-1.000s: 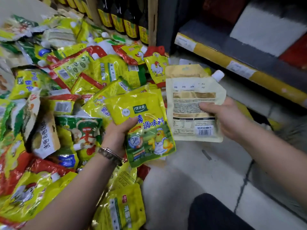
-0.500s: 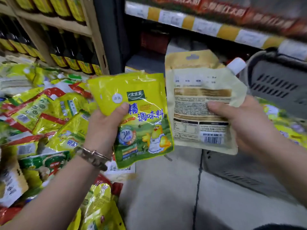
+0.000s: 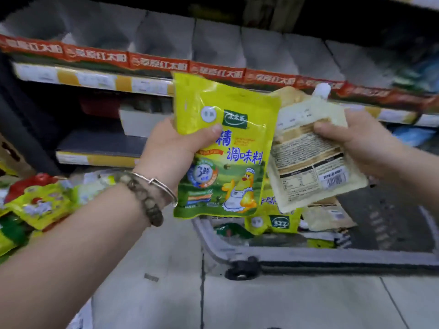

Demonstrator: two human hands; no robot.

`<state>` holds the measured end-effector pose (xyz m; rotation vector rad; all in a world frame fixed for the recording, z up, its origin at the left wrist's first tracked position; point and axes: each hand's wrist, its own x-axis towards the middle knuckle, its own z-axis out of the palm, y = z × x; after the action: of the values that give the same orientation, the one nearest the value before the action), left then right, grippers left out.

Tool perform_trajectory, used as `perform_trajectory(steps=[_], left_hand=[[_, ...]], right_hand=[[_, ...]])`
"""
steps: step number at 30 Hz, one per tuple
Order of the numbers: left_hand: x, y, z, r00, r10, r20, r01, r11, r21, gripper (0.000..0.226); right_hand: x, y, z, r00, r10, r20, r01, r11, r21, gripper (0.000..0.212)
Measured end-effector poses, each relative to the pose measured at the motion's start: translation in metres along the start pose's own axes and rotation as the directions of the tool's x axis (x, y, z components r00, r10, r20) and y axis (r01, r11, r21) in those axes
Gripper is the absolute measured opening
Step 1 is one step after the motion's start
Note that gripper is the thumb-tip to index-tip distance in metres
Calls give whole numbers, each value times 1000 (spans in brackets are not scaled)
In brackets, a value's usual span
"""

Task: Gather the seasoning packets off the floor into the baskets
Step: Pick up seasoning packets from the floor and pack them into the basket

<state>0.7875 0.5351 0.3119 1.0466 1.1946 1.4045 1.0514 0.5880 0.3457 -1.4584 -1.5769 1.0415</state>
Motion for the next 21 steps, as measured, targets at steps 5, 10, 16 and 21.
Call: perform_trajectory(steps=[5, 10, 16, 21], left_hand=[[44, -41, 62, 957, -235, 170, 181, 942, 284, 14], [62, -82, 100, 868, -430, 247, 233, 794, 562, 14], [68, -120, 159, 817, -464, 343, -73, 506, 860, 53], [69, -146, 183, 738, -549, 392, -263, 301, 917, 68]], right_hand=[[26, 70, -66, 980, 138, 142, -78, 928, -365, 7], [32, 135, -80, 808, 380, 450, 55, 712, -700, 16], [24, 208, -59, 648, 438, 623, 393, 508, -766, 24], [27, 222, -51, 686, 458, 565, 338, 487, -805, 27]])
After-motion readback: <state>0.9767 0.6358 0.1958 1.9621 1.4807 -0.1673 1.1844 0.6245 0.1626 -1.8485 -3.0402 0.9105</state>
